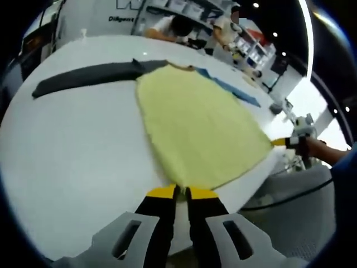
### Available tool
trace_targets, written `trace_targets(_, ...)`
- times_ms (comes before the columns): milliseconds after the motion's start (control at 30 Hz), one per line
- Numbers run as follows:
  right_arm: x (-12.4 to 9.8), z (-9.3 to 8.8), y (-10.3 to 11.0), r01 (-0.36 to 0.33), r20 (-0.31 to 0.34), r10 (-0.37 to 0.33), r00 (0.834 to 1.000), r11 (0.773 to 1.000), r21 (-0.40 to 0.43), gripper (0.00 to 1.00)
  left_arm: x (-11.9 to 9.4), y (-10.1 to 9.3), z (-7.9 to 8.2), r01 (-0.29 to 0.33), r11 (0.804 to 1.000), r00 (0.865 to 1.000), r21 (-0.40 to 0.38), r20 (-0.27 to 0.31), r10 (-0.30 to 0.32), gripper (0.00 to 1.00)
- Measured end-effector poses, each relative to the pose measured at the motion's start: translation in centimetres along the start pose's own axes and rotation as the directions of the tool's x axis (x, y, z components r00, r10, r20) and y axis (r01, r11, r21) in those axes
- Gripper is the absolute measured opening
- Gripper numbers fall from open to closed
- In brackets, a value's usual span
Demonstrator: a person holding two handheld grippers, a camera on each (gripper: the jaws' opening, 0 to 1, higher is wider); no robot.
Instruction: Fold the garment on the visible template until the final outline fits inside the template.
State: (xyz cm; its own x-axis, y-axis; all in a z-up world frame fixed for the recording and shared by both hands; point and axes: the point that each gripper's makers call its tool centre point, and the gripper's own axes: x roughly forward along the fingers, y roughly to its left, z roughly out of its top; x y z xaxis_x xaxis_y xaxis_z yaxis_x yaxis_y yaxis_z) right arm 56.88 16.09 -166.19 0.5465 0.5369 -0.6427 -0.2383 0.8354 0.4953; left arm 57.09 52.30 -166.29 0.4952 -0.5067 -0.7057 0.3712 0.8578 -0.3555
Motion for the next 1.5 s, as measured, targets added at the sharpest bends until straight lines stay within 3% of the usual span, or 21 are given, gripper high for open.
trace_targets(233,-0.8,2.6,-0.2,-0.028,0.105,0.023,0.994,0.999,0.046,0.12,-1.8,3.2,2.2,-0.086,0.995,0.992,-0.056,0.086,0.091,0.39)
trace_targets(267,-0.9,2.9,-0.2,-0.032,0.115,0.025,0.993,0.998,0.057,0.13,-1.9,4.0,3.4,-0.117,0.99,0.983,-0.075,0.133,0.126,0.41)
trace_targets(400,-1.1,3.0,0.4,-0.041,0.132,0.033,0.991,0.997,0.065,0.18,-2.5,8.0,6.0,-0.15,0.973,0.955,-0.176,0.229,0.189,0.49)
trace_targets(500,-1.1,2.6,0.8,-0.041,0.116,0.033,0.993,0.997,0.061,0.19,-3.0,11.5,8.3,-0.184,0.955,0.919,-0.232,0.303,0.251,0.49)
trace_targets(633,-1.4,2.2,0.6,-0.027,0.107,0.02,0.994,0.997,0.069,0.19,-3.2,15.5,10.3,-0.224,0.94,0.883,-0.258,0.353,0.308,0.52)
trace_targets(667,-1.7,2.3,0.8,-0.025,0.112,0.017,0.994,0.997,0.075,0.19,-3.2,16.4,11.2,-0.235,0.931,0.868,-0.28,0.371,0.331,0.52)
trace_targets(800,-2.1,2.5,1.0,-0.02,0.117,0.011,0.993,0.997,0.075,0.19,-3.3,18.8,12.6,-0.241,0.923,0.851,-0.301,0.392,0.35,0.53)
trace_targets(900,-2.5,2.9,1.5,-0.012,0.121,0.004,0.993,0.998,0.063,0.19,-3.4,21.6,13.6,-0.282,0.901,0.828,-0.329,0.391,0.402,0.52)
trace_targets(1167,-3.2,5.2,1.9,0.009,0.141,-0.008,0.99,1.0,-0.005,0.29,-3.0,27.8,15.0,-0.304,0.875,0.813,-0.377,0.377,0.444,0.52)
trace_targets(1267,-3.3,6.0,2.2,0.001,0.145,0.008,0.989,0.998,-0.062,0.37,-2.7,28.5,14.8,-0.303,0.871,0.816,-0.387,0.367,0.447,0.51)
trace_targets(1367,-3.3,6.7,3.2,-0.043,0.153,0.053,0.987,0.997,-0.066,0.54,-2.3,29.5,14.6,-0.308,0.866,0.816,-0.395,0.359,0.454,0.51)
trace_targets(1500,-3.0,6.5,4.8,-0.087,0.105,0.108,0.989,0.978,-0.189,0.83,-2.0,29.6,14.5,-0.298,0.865,0.82,-0.405,0.356,0.449,0.5)
